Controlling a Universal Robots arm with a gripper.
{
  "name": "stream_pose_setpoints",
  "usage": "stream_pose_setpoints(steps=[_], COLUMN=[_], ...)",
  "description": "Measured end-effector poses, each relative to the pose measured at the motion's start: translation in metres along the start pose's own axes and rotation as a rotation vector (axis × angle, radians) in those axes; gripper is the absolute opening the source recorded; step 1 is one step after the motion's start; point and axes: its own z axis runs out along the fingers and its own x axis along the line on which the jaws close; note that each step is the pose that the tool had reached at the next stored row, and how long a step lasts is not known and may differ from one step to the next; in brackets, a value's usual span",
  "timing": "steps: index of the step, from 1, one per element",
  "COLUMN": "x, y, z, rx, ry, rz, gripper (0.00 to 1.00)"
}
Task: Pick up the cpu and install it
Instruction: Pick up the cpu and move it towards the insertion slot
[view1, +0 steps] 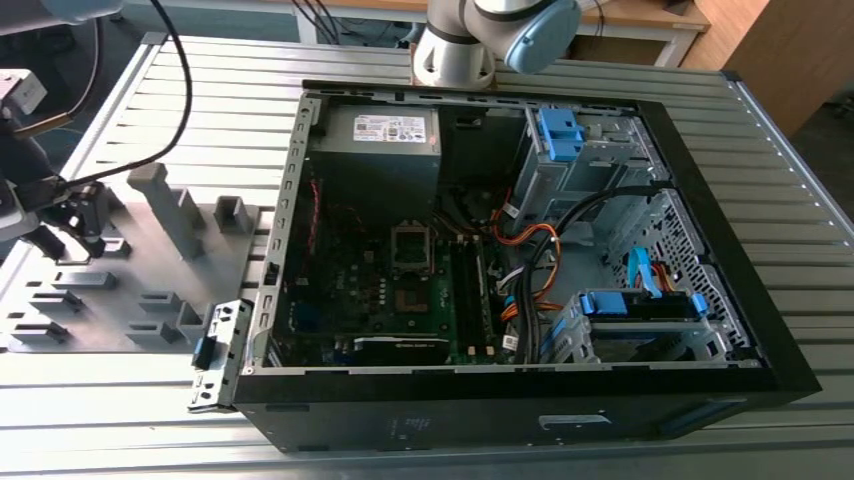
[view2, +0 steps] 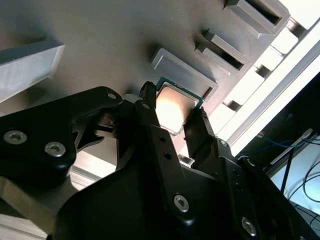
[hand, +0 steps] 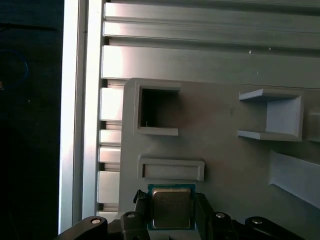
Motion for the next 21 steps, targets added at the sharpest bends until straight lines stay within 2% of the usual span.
stream_pose_setpoints(steps=[8,21], x=[0.0004,0.0006], y=[0.0002,0.0004], z=[0.0123,0.0176], rx=[-0.0001,-0.0001], ry=[-0.0001,-0.0002], rz=[0.000,0.000], gripper=[0.47,0.47])
